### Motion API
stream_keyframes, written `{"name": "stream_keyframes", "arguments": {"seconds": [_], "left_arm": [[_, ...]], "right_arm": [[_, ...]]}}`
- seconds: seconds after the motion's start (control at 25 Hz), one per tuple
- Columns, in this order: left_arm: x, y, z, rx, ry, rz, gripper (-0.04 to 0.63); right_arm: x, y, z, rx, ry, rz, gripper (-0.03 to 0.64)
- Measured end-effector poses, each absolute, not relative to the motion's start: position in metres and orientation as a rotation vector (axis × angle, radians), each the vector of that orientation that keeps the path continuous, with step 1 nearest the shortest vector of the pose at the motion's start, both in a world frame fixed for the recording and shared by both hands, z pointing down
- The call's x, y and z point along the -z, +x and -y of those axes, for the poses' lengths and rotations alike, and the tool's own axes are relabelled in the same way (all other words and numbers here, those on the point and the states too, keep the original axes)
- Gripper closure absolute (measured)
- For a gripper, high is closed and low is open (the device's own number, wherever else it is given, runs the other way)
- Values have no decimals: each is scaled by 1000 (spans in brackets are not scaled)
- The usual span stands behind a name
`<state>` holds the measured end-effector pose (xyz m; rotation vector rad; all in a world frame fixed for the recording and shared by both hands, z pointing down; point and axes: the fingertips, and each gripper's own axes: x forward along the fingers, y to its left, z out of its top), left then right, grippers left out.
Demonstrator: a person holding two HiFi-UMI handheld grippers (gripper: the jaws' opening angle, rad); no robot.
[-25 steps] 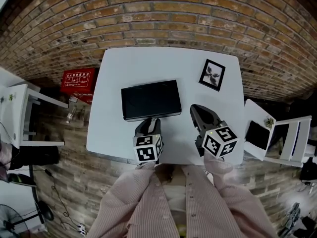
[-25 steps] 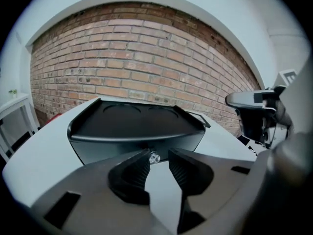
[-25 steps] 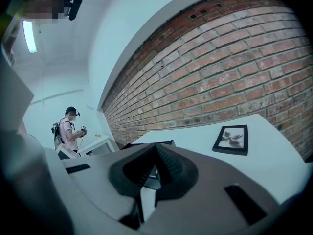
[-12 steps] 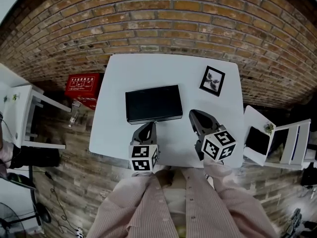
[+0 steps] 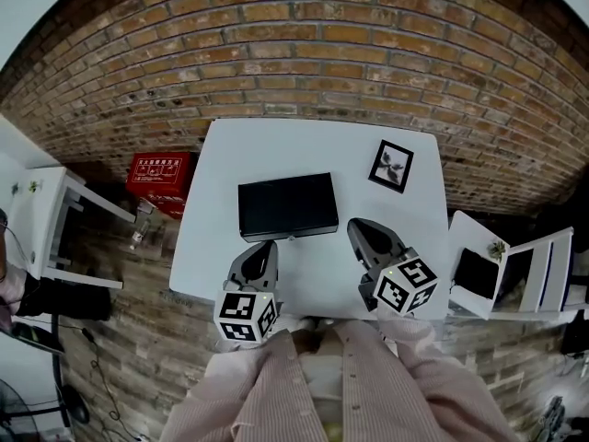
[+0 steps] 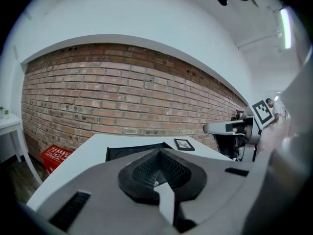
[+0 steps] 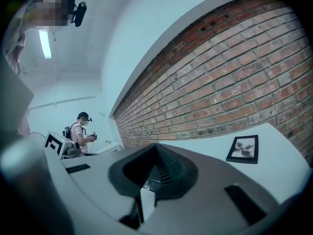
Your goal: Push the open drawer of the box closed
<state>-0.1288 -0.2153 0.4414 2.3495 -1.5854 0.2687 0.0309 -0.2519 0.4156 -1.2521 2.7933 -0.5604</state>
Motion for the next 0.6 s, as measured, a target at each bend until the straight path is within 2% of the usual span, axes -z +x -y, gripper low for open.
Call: {"name": "stream_keyframes", "arguments": {"seconds": [0.6], "left_arm": [[-386,-169,193,-114,2364,1719,600]], "right_arm": [[-357,37,239,377,-1229,-2746,614]]}}
